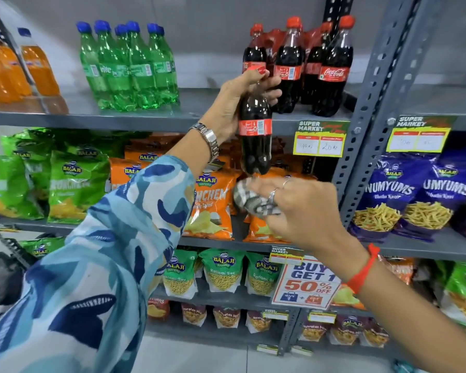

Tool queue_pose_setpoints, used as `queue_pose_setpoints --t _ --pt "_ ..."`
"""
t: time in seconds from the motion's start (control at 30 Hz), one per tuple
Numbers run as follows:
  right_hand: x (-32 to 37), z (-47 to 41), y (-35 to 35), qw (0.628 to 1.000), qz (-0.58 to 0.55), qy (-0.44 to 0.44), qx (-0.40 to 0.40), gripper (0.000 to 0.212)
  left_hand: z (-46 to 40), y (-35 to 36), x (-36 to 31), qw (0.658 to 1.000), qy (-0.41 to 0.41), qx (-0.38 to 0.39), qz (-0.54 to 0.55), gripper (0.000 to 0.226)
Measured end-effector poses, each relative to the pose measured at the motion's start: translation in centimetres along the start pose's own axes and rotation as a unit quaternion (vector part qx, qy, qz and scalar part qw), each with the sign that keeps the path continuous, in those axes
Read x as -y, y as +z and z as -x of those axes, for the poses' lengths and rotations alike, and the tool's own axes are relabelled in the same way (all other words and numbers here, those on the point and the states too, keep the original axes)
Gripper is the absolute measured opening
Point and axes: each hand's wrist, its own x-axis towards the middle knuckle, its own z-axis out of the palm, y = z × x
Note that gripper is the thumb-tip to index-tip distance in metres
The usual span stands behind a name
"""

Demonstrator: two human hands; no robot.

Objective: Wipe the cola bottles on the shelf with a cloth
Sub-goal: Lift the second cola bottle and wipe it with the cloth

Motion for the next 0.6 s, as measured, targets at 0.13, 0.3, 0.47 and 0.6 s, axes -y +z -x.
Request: queue_pose_setpoints --t 0.13,0.3,0.47,0.6 --pt "-0.9 -2.0 -1.1 0.996 0.017 0.039 -0.075 0.046 -0.3 0.7 0.2 1.0 -0.011 0.008 -0.001 0.013" --pt "-0.6 -1.8 -0.5 0.999 0.044 0.012 -0.008 0.041 -0.8 0.8 0.1 1.0 -0.013 0.01 -0.02 0.011" --pt "-1.1 -3.3 -1.0 0.996 0.054 0.009 -0.064 0.045 -0.9 1.1 -0.1 0.996 0.003 -0.036 -0.078 0.017" --pt "-1.1 -2.4 0.8 0.994 0.095 -0.006 0.046 0.037 -1.1 1.0 -0.6 0.989 0.008 -0.069 -0.131 0.03"
